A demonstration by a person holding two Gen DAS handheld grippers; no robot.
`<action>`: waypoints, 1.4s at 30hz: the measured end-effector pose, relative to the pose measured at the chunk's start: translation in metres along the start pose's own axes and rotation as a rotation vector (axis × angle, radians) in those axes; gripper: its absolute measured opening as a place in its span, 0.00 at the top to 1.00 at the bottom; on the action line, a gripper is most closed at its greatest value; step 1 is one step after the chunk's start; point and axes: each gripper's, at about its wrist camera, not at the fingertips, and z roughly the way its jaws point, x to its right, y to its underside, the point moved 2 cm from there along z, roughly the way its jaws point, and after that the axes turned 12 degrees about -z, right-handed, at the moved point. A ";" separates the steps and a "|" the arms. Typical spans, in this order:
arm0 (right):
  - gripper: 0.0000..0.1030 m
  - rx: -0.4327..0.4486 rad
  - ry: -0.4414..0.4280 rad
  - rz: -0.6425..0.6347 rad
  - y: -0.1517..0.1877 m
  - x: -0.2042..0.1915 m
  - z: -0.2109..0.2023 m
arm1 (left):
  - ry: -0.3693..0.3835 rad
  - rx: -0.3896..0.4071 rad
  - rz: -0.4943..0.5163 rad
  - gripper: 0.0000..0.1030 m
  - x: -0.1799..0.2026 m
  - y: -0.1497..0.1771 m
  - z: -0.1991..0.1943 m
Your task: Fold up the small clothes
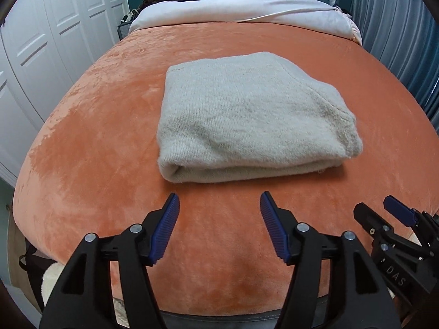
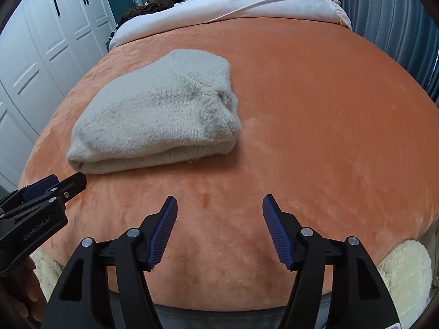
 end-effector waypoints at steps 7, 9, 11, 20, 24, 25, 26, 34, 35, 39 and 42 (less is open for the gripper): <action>0.32 0.009 0.041 0.023 0.020 -0.001 0.013 | -0.037 -0.009 -0.004 0.33 0.003 0.026 0.017; 0.32 0.012 0.050 0.019 0.026 -0.002 0.018 | -0.048 -0.008 -0.007 0.32 0.001 0.032 0.023; 0.31 0.008 0.057 0.014 0.031 -0.004 0.023 | -0.039 -0.005 -0.023 0.30 -0.003 0.038 0.028; 0.17 0.082 0.116 -0.042 0.053 -0.025 0.040 | -0.057 0.069 -0.077 0.08 -0.021 0.056 0.048; 0.14 0.098 0.110 -0.024 0.058 -0.022 0.043 | -0.071 0.117 -0.101 0.04 -0.020 0.061 0.051; 0.14 0.099 0.107 -0.022 0.059 -0.021 0.044 | -0.083 0.123 -0.097 0.04 -0.019 0.062 0.052; 0.14 0.100 0.104 -0.020 0.060 -0.020 0.044 | -0.087 0.124 -0.096 0.04 -0.017 0.062 0.052; 0.13 0.103 0.095 -0.021 0.060 -0.014 0.044 | -0.077 0.131 -0.104 0.04 -0.021 0.063 0.052; 0.13 0.104 0.094 -0.022 0.059 -0.012 0.045 | -0.077 0.134 -0.104 0.04 -0.021 0.063 0.051; 0.12 0.105 0.094 -0.026 0.059 -0.010 0.045 | -0.077 0.137 -0.105 0.05 -0.019 0.066 0.049; 0.12 0.104 0.092 -0.026 0.058 -0.008 0.045 | -0.075 0.131 -0.104 0.05 -0.020 0.065 0.049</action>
